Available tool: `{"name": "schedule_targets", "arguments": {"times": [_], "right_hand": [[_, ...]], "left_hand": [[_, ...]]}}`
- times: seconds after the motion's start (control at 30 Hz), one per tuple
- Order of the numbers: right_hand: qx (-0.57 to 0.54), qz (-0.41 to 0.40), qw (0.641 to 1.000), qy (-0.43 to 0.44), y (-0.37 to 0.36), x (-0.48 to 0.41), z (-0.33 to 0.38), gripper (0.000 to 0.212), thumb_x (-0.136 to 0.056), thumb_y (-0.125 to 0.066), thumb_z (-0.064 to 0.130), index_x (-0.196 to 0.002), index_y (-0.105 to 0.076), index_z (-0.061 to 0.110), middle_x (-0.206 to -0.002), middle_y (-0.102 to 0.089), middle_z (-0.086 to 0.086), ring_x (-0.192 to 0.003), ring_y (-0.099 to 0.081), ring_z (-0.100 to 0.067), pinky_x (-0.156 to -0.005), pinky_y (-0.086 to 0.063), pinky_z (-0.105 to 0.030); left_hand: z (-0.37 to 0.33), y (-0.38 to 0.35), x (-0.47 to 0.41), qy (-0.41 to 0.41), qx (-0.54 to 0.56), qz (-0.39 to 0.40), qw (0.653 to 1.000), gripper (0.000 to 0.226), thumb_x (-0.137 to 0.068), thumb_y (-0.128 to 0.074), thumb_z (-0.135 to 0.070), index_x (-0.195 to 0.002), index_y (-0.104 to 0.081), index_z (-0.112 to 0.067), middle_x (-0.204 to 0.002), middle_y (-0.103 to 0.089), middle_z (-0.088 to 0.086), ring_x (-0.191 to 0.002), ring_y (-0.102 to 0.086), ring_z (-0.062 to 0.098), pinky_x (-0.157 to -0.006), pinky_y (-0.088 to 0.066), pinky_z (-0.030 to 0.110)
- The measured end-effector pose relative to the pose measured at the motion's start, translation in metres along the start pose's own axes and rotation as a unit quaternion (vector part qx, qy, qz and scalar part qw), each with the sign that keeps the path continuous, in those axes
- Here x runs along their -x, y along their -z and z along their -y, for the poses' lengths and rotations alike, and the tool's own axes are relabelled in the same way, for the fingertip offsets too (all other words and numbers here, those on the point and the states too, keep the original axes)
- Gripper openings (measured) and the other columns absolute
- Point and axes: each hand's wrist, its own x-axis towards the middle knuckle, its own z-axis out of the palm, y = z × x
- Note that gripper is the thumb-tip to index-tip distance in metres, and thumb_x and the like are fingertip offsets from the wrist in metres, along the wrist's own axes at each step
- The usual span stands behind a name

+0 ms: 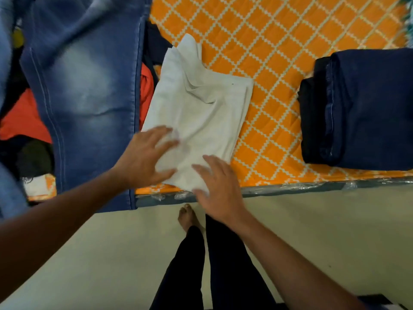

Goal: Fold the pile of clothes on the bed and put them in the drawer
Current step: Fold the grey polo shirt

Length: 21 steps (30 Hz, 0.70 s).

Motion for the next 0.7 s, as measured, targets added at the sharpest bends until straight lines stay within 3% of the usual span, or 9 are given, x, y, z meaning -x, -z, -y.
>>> {"name": "schedule_targets", "arguments": {"times": [0.07, 0.13, 0.2, 0.27, 0.37, 0.47, 0.53, 0.63, 0.7], "right_hand": [[0.073, 0.065, 0.995, 0.009, -0.015, 0.019, 0.010, 0.084, -0.077, -0.077, 0.033, -0.153, -0.041, 0.026, -0.164, -0.029, -0.012, -0.152, -0.022, -0.032, -0.123, -0.021, -0.052], [0.119, 0.071, 0.990, -0.012, -0.021, 0.019, 0.008, 0.087, -0.076, -0.076, 0.023, -0.155, -0.038, 0.025, -0.165, -0.027, -0.011, -0.154, -0.020, -0.030, -0.124, -0.015, -0.054], [0.142, 0.036, 0.989, -0.014, -0.019, 0.007, 0.001, 0.074, -0.074, -0.076, 0.016, -0.145, -0.053, 0.020, -0.155, -0.046, -0.008, -0.146, -0.038, -0.027, -0.122, -0.022, -0.054], [0.128, -0.021, 0.992, 0.009, -0.011, -0.008, -0.007, 0.052, -0.073, -0.075, 0.011, -0.125, -0.069, 0.017, -0.130, -0.068, -0.005, -0.123, -0.061, -0.025, -0.113, -0.039, -0.053], [0.071, -0.032, 0.996, 0.038, 0.012, -0.023, -0.012, 0.035, -0.070, -0.066, 0.004, -0.101, -0.078, 0.014, -0.086, -0.076, -0.006, -0.076, -0.072, -0.031, -0.078, -0.055, -0.041], [0.096, 0.175, 0.980, 0.003, 0.048, -0.022, -0.009, 0.029, -0.081, -0.057, 0.012, -0.102, -0.076, 0.020, -0.090, -0.075, -0.007, -0.084, -0.067, -0.034, -0.069, -0.042, -0.036], [0.080, 0.272, 0.959, -0.016, 0.064, -0.008, -0.012, 0.016, -0.083, -0.050, 0.022, -0.085, -0.065, 0.026, -0.090, -0.071, -0.004, -0.088, -0.062, -0.030, -0.066, -0.032, -0.034], [-0.088, 0.286, 0.951, -0.084, 0.086, 0.016, -0.013, 0.025, -0.084, -0.049, 0.019, -0.064, -0.051, 0.033, -0.068, -0.059, 0.009, -0.068, -0.054, -0.014, -0.061, -0.035, -0.036], [-0.155, 0.252, 0.948, -0.118, 0.101, 0.009, -0.016, 0.032, -0.087, -0.058, 0.014, -0.070, -0.064, 0.040, -0.073, -0.064, 0.018, -0.072, -0.058, -0.006, -0.067, -0.043, -0.036]], "left_hand": [[0.006, -0.012, 0.035, -0.041, -0.066, 0.122, 0.989, 0.084, -0.086, -0.052, -0.072, -0.156, -0.032, -0.028, -0.167, -0.014, 0.010, -0.154, -0.013, 0.031, -0.119, -0.021, 0.048], [0.017, -0.019, 0.051, -0.030, -0.105, 0.167, 0.980, 0.088, -0.089, -0.051, -0.068, -0.160, -0.013, -0.032, -0.169, 0.001, 0.008, -0.155, 0.001, 0.028, -0.122, -0.016, 0.048], [0.023, -0.020, 0.050, -0.014, -0.104, 0.143, 0.984, 0.072, -0.095, -0.047, -0.049, -0.159, -0.021, -0.030, -0.167, -0.013, 0.012, -0.153, -0.012, 0.030, -0.117, -0.028, 0.049], [0.023, -0.016, 0.041, -0.013, -0.091, 0.103, 0.990, 0.057, -0.092, -0.055, -0.023, -0.148, -0.047, -0.020, -0.155, -0.041, 0.014, -0.141, -0.040, 0.035, -0.101, -0.047, 0.051], [0.012, 0.000, 0.025, 0.016, -0.069, 0.089, 0.993, 0.043, -0.079, -0.067, 0.002, -0.119, -0.070, -0.012, -0.123, -0.067, 0.012, -0.103, -0.064, 0.039, -0.071, -0.058, 0.048], [-0.010, 0.012, 0.014, 0.092, -0.024, 0.172, 0.980, 0.032, -0.088, -0.056, -0.009, -0.114, -0.073, -0.017, -0.114, -0.071, 0.004, -0.103, -0.065, 0.031, -0.083, -0.054, 0.041], [-0.033, 0.013, 0.018, 0.108, 0.029, 0.281, 0.953, 0.035, -0.090, -0.054, -0.016, -0.118, -0.072, -0.022, -0.121, -0.070, 0.002, -0.109, -0.062, 0.024, -0.088, -0.047, 0.030], [-0.060, 0.017, 0.028, 0.094, 0.110, 0.326, 0.934, 0.037, -0.090, -0.051, -0.011, -0.120, -0.071, -0.017, -0.125, -0.068, 0.004, -0.113, -0.060, 0.023, -0.088, -0.042, 0.025], [-0.056, 0.030, 0.014, 0.127, 0.136, 0.286, 0.940, 0.037, -0.094, -0.049, -0.010, -0.125, -0.069, -0.014, -0.129, -0.066, 0.005, -0.119, -0.059, 0.025, -0.095, -0.043, 0.027]]}}
